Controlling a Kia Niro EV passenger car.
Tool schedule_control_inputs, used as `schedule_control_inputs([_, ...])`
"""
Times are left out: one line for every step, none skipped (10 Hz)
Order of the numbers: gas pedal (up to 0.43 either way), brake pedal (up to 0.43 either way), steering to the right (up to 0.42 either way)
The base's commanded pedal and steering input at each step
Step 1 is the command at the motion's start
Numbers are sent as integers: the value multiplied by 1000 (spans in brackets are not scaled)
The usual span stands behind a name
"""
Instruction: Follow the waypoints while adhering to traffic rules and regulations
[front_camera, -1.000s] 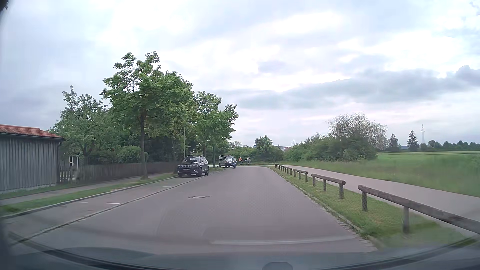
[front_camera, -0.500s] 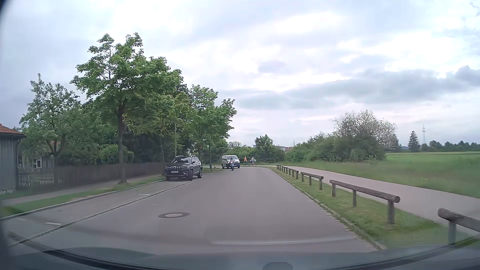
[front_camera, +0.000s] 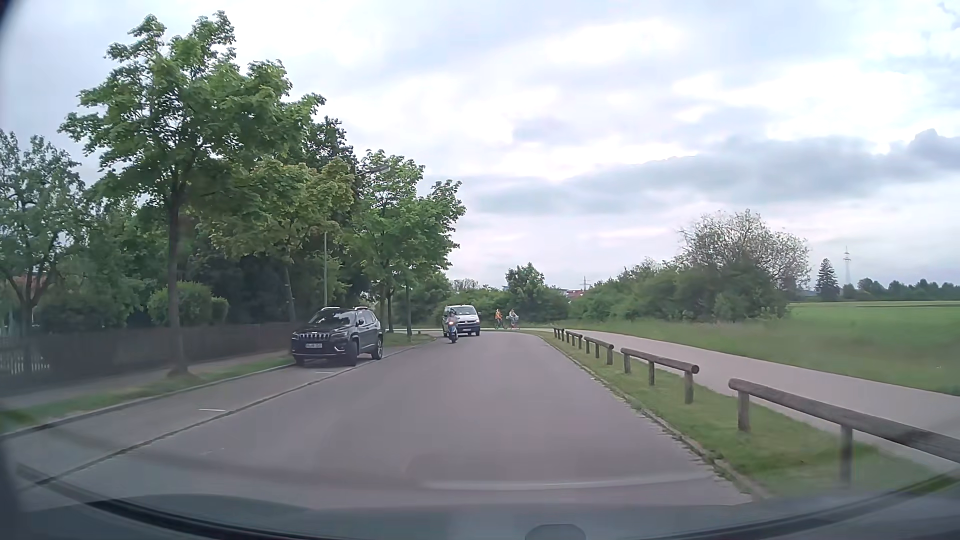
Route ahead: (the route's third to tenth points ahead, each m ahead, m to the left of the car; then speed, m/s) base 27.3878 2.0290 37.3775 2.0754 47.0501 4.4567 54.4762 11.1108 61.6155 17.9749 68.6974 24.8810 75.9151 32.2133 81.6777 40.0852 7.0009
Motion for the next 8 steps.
schedule_control_inputs([8, 0, 11])
schedule_control_inputs([0, 6, 11])
schedule_control_inputs([0, 12, 12])
schedule_control_inputs([0, 18, 14])
schedule_control_inputs([0, 18, 15])
schedule_control_inputs([0, 12, 15])
schedule_control_inputs([0, 12, 15])
schedule_control_inputs([0, 12, 15])
